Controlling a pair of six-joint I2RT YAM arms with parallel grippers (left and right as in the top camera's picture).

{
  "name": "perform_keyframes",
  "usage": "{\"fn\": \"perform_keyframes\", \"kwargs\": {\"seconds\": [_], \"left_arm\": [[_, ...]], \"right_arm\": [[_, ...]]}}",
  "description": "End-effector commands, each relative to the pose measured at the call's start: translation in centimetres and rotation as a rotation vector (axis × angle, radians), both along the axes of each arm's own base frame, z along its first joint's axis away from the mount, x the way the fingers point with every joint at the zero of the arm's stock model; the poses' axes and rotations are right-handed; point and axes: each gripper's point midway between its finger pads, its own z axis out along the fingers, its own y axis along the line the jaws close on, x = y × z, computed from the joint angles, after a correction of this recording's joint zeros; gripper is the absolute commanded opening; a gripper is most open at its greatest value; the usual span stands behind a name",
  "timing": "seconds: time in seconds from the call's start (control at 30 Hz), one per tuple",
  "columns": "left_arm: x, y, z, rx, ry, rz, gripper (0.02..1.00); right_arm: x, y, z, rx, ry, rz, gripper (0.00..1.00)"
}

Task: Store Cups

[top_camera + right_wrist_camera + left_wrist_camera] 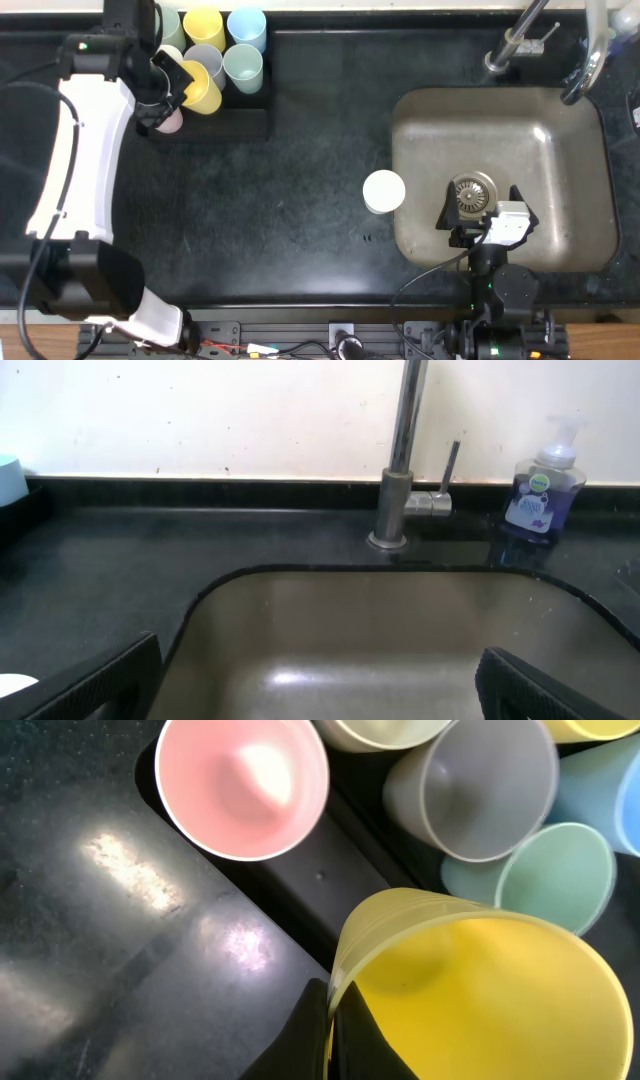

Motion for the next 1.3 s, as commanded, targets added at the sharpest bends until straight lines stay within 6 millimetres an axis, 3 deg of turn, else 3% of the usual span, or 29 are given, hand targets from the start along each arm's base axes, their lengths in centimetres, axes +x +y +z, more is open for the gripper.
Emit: {"fn": "perform_keyframes", "kwargs": {"seconds": [0.03,0.2,0.43,0.83,1.1,1.3], "left_arm": [[-0.1,1.0,-1.6,0.059,0.050,0.035,0.038],[-0.6,1.5,-3.3,0.075,0.121,0.043,0.036],[0.7,1.4,-5.7,0.075,0.141,0.042,0.038],[1.0,1.7,-7.7,0.086,0.177,0.071,0.038],[0.0,1.8,-10.1,0.080,0.212,0.127,0.036],[0.1,1.7,-10.7,0.075,0.209,0.127,0.056]], "right_arm": [[0.0,0.2,0.5,0.004,-0.019,0.011,0.996],[0.0,0.2,0.5,0.004,-0.019,0.011,0.993],[0.0,0.2,0.5,0.004,-0.019,0.011,0.993],[0.0,0.2,0.5,0.004,-0.018,0.011,0.993],[0.0,0.2,0.5,0.004,-0.019,0.011,0.996],[0.0,0.2,0.5,0.004,-0.018,0.011,0.996]]}}
